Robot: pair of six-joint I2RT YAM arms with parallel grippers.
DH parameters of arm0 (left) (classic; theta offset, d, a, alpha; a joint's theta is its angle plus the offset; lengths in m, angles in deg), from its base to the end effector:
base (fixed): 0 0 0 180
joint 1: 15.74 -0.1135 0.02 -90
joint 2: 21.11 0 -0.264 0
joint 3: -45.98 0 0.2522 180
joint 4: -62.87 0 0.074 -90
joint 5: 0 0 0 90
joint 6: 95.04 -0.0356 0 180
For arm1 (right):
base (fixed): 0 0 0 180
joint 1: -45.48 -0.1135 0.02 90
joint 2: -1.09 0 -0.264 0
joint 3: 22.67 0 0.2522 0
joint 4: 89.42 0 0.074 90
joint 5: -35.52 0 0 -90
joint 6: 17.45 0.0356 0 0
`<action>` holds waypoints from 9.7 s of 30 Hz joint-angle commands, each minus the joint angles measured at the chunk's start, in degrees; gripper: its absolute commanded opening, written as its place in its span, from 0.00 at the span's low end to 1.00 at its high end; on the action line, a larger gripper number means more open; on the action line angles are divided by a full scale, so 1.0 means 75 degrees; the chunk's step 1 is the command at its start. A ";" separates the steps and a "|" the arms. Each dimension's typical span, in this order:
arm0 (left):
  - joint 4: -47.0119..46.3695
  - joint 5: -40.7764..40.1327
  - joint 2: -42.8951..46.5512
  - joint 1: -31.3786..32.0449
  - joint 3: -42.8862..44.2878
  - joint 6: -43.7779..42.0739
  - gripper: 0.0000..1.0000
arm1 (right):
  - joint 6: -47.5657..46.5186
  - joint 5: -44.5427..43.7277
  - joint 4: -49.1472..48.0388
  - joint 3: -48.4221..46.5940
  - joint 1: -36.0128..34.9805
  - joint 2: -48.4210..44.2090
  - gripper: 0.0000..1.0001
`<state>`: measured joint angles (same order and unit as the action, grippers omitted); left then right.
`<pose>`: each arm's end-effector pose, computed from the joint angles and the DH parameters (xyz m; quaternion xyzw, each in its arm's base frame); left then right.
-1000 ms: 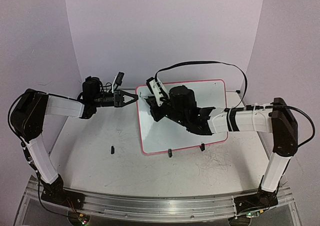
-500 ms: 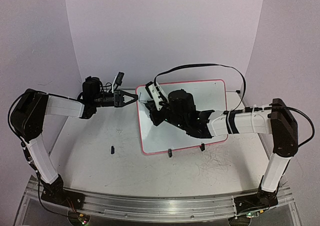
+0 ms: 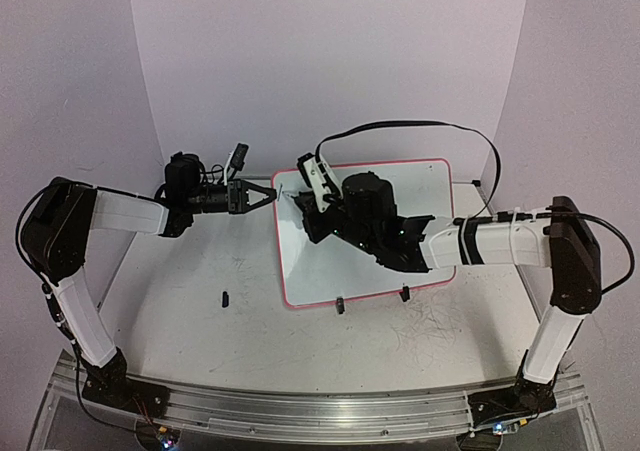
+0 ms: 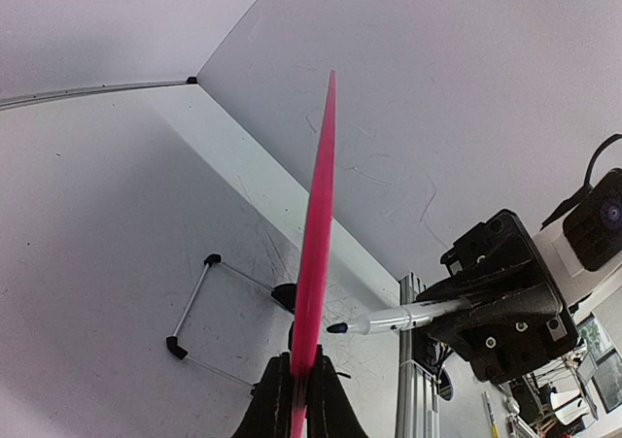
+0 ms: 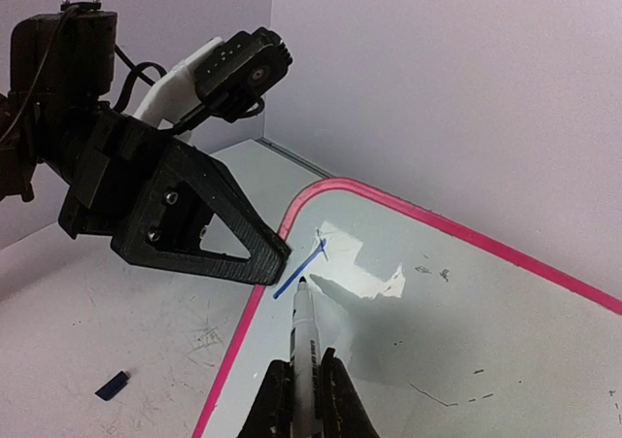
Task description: Write a sentence on the whiteboard
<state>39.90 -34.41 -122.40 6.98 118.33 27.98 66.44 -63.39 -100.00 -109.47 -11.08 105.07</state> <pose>0.3447 -0.1762 0.2406 0.2519 0.6826 -0.5831 0.3615 0.2433 0.3584 0.2826 -0.3430 0.6627 0.2302 0.6247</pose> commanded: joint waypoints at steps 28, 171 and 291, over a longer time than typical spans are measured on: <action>-0.0264 0.0267 0.0182 0.0065 0.0193 0.0180 0.00 | 0.0144 -0.0328 -0.0401 -0.0574 0.0008 0.0206 0.00; -0.0262 0.0289 0.0170 0.0093 0.0194 0.0192 0.00 | 0.1362 -0.1101 -0.0312 0.0432 -0.0261 0.0214 0.00; -0.0260 -0.0046 0.0351 0.0184 -0.0131 -0.0084 0.00 | 0.1428 -0.0922 -0.0198 0.0691 -0.0045 -0.0224 0.00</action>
<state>39.50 -36.49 -122.21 7.47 117.72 27.69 76.09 -69.78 -103.03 -104.99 -11.30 104.72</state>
